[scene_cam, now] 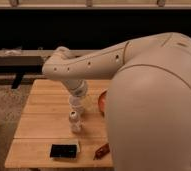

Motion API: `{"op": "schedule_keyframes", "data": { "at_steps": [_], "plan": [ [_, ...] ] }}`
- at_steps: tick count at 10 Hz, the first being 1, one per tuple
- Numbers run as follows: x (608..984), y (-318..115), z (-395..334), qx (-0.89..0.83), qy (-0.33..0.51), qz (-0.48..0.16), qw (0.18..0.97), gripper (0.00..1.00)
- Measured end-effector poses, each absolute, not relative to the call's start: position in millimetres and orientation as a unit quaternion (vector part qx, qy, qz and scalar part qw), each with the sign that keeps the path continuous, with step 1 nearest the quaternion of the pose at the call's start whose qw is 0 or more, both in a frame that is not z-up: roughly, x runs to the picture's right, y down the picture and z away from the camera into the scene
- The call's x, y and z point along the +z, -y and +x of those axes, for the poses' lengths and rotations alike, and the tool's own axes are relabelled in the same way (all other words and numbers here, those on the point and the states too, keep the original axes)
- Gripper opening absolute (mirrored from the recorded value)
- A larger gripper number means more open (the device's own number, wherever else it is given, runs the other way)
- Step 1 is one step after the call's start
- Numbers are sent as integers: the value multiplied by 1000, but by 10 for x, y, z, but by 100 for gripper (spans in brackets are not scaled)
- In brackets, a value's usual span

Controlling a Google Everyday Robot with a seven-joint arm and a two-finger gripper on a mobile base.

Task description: Stand the bottle upright

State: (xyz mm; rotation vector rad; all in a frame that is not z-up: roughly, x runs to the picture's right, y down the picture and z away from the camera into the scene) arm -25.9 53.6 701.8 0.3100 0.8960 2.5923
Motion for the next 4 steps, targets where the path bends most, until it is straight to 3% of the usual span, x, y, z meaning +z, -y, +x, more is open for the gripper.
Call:
{"op": "schedule_keyframes", "data": {
  "at_steps": [4],
  "plan": [
    [7040,-536,-182,924,-325,93,178,80]
  ]
}}
